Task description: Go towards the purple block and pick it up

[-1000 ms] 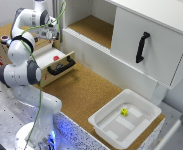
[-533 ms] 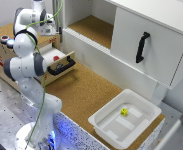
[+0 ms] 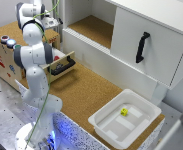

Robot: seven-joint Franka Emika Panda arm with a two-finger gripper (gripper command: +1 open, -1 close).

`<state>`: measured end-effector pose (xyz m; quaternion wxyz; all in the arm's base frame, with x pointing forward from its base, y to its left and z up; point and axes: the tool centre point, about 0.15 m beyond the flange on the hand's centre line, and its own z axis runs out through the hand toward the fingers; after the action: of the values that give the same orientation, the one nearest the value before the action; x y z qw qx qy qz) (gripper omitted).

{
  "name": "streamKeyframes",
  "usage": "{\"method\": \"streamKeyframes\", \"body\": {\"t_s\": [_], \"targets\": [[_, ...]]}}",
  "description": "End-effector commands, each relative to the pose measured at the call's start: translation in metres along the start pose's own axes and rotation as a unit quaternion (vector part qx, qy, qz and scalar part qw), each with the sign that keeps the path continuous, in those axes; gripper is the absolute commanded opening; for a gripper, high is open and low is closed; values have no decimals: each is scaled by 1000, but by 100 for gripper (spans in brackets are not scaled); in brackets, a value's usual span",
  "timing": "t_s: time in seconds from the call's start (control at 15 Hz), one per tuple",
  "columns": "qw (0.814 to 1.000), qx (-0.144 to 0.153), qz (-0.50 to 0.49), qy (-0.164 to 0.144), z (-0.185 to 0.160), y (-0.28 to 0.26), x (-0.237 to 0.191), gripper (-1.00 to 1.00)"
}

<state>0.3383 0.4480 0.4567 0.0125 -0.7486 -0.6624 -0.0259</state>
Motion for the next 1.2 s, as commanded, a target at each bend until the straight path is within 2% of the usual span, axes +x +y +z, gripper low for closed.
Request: {"method": "streamKeyframes", "body": {"t_s": [0.0,0.2,0.27,0.53,0.73,1.13], "targets": [[995,29,-49,-82,2,2,39,100],[994,37,-51,-87,13,-6,35,100],[996,38,-45,-74,13,-6,35,-100],[995,52,-50,-73,18,-16,33,-100],[995,52,-43,-68,16,-17,27,-100],[998,52,1,-36,7,-17,6,-100]]}}
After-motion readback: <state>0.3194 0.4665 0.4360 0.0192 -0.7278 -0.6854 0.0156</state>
